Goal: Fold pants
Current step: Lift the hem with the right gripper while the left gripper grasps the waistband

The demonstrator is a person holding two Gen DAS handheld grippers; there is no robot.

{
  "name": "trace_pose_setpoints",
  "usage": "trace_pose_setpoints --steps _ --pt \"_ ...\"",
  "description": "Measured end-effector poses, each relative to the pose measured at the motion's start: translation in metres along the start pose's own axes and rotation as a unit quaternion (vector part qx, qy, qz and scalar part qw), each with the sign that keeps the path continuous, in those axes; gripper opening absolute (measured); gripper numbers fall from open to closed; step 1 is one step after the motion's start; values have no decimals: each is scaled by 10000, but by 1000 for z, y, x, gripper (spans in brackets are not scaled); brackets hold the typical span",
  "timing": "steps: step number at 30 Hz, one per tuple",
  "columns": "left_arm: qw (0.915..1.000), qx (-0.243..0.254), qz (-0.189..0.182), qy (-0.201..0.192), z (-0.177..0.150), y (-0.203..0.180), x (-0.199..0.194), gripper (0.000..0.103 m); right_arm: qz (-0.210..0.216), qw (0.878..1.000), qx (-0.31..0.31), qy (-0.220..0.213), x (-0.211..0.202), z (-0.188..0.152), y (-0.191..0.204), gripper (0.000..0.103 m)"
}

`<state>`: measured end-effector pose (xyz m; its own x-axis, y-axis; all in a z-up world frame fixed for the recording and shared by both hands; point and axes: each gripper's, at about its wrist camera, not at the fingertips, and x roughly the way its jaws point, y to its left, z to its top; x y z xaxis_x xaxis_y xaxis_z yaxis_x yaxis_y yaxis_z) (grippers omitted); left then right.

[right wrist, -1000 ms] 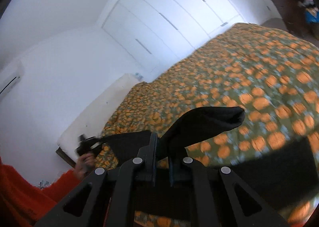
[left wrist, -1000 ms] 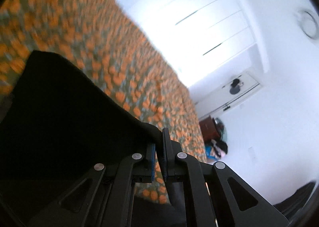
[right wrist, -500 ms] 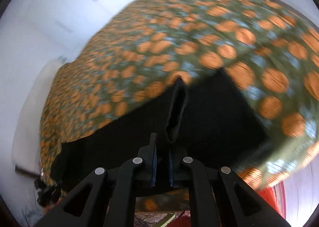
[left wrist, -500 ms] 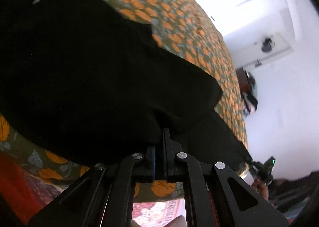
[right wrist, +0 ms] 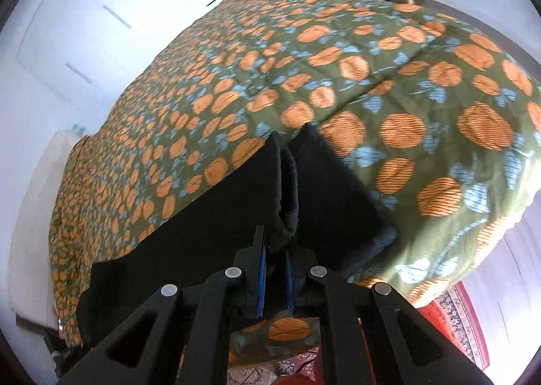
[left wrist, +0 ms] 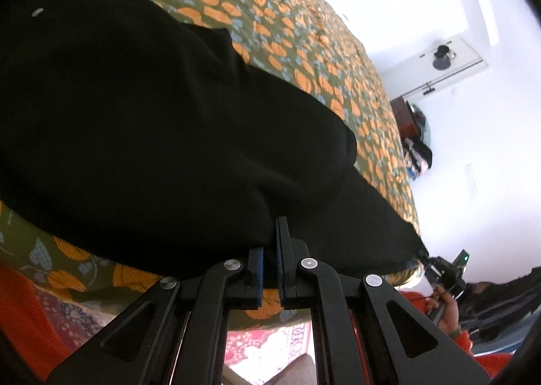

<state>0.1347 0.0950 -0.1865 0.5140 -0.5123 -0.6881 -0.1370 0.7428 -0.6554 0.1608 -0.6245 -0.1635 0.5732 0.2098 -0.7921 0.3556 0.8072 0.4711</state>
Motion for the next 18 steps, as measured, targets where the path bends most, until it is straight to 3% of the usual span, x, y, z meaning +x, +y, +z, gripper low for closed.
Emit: trace_pose_setpoints --steps 6,11,14,16,18 --pt "9998 156 9 130 -3 -4 5 6 -219 9995 226 -22 -5 -2 -15 10" --pt "9997 86 116 217 -5 0 9 8 -128 9990 424 -7 -4 -1 -25 11" --pt "9997 -92 122 169 -2 8 9 19 -47 9994 336 -86 -6 0 -20 13" --pt "9996 -204 91 144 -2 12 8 21 20 9995 298 -70 -5 0 -18 16" --pt "9995 -299 48 132 -3 16 7 21 42 9996 270 -19 -4 0 -17 26"
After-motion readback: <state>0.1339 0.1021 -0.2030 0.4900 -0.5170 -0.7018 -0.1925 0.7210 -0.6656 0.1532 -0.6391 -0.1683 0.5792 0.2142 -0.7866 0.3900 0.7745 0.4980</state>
